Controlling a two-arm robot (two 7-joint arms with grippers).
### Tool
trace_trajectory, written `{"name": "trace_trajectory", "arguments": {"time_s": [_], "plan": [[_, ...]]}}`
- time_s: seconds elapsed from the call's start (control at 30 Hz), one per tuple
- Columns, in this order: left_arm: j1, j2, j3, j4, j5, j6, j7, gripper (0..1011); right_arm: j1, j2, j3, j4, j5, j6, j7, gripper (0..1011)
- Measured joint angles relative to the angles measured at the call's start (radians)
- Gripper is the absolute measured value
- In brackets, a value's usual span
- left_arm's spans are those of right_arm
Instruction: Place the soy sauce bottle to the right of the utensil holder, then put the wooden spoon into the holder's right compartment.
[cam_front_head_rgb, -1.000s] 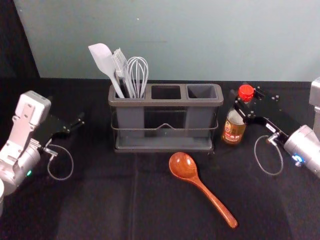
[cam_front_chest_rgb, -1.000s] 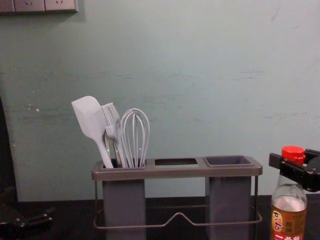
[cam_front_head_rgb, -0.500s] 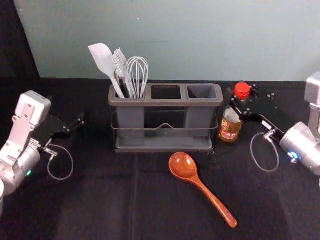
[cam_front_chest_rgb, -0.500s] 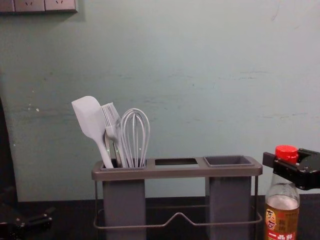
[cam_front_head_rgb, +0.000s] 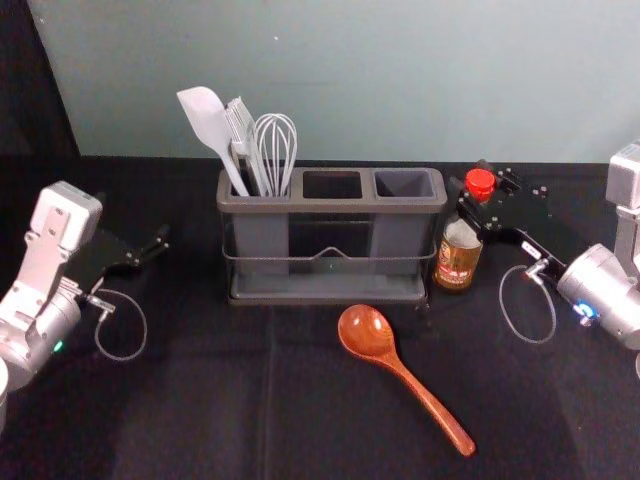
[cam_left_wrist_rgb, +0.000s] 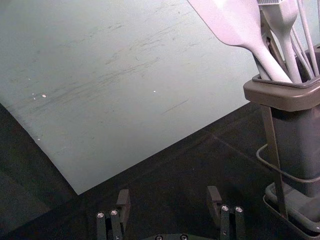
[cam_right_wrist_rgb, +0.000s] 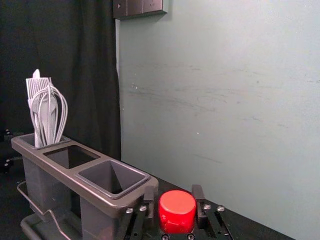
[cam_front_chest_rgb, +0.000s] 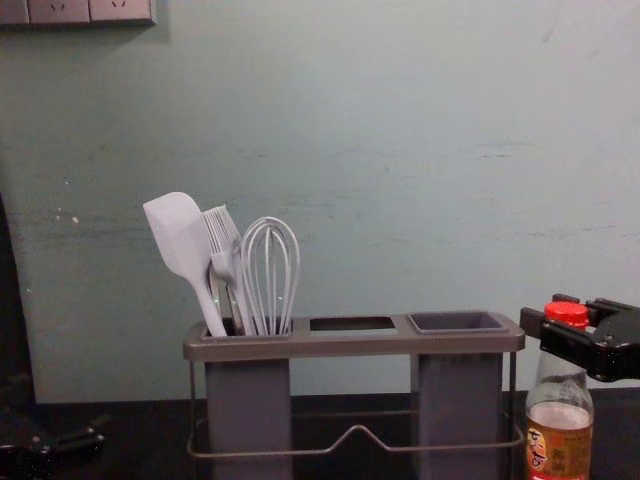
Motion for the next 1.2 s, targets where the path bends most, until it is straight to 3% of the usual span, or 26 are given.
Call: {"name": "trace_trajectory", "arguments": {"time_s": [0.13,0.33,0.5,0.63,0.93,1.2], "plan": [[0.000,0.000,0.000,0.000,0.000,0.000,0.000,1005,-0.002,0.000,0.003,-0.001,0.004,0.000,0.000,563],[0.000,0.000,0.000,0.000,0.000,0.000,0.000,1005,-0.016,0.007,0.012,-0.027,0.009,0.002,-0.002,777],[0.000,0.000,0.000,0.000,0.000,0.000,0.000,1005,-0.042,0.024,0.025,-0.087,0.010,0.012,-0.017,934],[0.000,0.000,0.000,0.000,0.000,0.000,0.000,1005,-0.056,0.034,0.033,-0.123,0.009,0.020,-0.025,1002],[0.000,0.000,0.000,0.000,0.000,0.000,0.000,1005,-0.115,0.070,0.048,-0.245,0.000,0.069,-0.054,1002],[0.000,0.000,0.000,0.000,0.000,0.000,0.000,1005,-0.200,0.126,0.057,-0.390,-0.010,0.149,-0.072,1002]]}}
